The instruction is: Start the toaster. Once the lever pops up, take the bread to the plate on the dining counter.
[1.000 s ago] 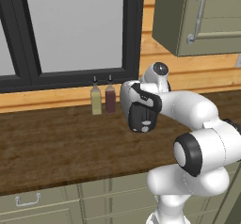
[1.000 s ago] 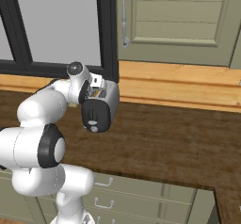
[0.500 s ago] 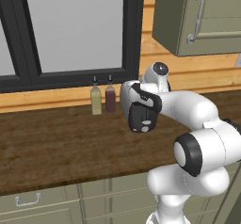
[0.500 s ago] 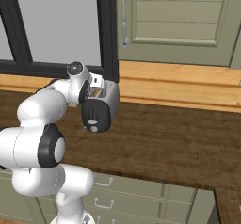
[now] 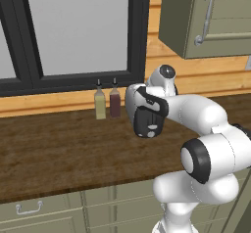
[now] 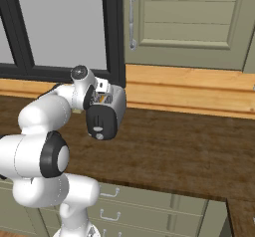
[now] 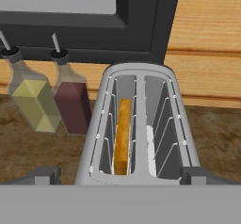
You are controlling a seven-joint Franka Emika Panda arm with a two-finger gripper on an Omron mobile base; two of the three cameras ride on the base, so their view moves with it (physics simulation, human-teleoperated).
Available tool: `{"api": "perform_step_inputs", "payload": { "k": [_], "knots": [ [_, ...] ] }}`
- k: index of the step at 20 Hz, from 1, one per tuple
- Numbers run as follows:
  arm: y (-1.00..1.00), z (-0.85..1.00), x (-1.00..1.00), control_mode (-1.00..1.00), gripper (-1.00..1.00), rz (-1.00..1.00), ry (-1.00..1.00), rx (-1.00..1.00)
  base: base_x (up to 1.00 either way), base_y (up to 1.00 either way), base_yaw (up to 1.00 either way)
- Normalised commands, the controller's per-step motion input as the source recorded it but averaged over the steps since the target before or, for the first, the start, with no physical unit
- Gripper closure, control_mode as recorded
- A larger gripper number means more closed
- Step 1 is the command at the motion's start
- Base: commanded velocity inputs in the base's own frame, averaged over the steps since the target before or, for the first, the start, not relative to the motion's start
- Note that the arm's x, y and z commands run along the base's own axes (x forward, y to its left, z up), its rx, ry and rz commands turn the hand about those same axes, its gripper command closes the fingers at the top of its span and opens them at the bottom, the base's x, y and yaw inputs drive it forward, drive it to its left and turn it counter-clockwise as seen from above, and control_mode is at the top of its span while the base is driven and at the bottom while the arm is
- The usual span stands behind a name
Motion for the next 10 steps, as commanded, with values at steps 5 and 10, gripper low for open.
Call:
{"api": "perform_step_inputs", "payload": {
  "k": [5, 10],
  "knots": [
    [0.00, 0.00, 0.00, -1.00, -1.00, 0.00, 0.00, 0.00, 0.00, 0.00, 0.00],
    [0.00, 0.00, 0.00, -1.00, -1.00, 0.00, 0.00, 0.00, 0.00, 0.00, 0.00]
  ]
}}
